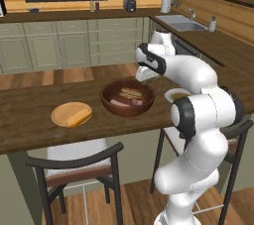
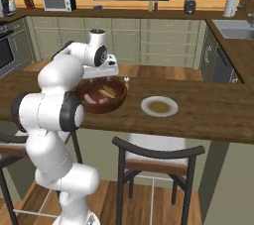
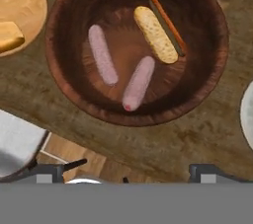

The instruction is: Place one bun and one sausage from the bowl on each plate.

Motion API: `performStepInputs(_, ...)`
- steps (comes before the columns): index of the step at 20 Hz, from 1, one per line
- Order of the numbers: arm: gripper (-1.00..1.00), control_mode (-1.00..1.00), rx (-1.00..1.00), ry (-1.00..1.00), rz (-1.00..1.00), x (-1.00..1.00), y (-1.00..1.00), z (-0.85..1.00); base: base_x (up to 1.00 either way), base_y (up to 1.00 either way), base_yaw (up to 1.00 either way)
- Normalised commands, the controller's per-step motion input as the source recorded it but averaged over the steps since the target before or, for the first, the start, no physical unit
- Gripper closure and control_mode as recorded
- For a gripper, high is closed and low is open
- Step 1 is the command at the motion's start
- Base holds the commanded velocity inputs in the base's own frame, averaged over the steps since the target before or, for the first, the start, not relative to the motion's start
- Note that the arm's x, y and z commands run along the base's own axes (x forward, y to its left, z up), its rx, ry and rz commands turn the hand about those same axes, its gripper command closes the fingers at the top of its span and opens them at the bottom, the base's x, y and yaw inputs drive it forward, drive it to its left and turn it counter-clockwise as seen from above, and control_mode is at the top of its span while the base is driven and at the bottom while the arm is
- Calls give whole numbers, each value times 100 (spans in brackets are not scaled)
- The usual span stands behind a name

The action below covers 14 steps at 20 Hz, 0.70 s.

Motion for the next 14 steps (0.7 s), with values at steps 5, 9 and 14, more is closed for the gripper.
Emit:
performStepInputs(5, -100, -100, 0, 0, 31, 90, 0, -20, 0, 0, 0)
performStepInputs(9, -100, -100, 0, 0, 20, 65, 21, -28, 0, 0, 0)
performStepInputs(14, -100, -100, -4, 0, 5, 26, 28, -49, 0, 0, 0)
